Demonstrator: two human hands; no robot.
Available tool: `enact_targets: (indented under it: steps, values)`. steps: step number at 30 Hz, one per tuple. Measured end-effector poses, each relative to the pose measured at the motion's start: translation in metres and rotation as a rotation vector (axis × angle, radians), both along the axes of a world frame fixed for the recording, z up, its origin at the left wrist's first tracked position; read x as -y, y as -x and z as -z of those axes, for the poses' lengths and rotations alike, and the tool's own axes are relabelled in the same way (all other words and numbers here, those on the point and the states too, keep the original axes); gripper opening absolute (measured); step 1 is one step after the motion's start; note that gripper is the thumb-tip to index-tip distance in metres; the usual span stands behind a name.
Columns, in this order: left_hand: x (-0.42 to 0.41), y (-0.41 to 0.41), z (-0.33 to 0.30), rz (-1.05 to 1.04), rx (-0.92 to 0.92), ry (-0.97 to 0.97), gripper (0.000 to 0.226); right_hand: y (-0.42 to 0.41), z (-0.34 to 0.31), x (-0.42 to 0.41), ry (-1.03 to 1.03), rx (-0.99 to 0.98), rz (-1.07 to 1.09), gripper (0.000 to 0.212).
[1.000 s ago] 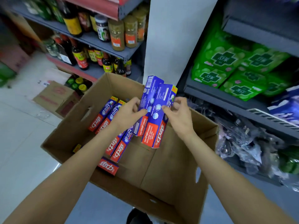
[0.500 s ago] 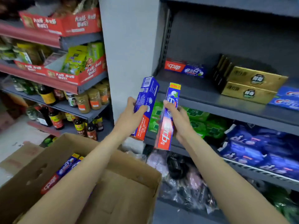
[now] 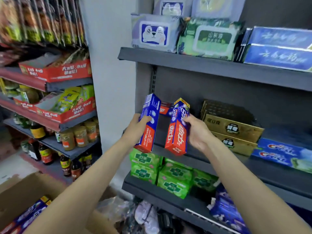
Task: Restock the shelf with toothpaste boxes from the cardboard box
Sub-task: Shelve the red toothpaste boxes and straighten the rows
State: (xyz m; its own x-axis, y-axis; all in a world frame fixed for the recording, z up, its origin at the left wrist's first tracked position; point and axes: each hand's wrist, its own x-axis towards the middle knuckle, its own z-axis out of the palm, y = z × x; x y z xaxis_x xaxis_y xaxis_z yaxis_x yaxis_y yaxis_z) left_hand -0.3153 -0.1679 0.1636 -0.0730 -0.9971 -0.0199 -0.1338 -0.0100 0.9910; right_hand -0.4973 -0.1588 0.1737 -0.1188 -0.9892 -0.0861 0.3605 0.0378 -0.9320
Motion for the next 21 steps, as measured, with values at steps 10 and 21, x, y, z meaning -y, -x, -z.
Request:
enact_targets:
  steps: [10, 21]
  values:
    - [0.090, 0.010, -0.017, -0.067, 0.272, 0.214, 0.039, 0.018, -0.016, 0.104, -0.038, -0.408, 0.117, 0.066]
    - [0.154, 0.016, -0.011, -0.113, 0.185, 0.231, 0.033, 0.009, -0.009, 0.175, 0.204, -0.239, 0.264, 0.047]
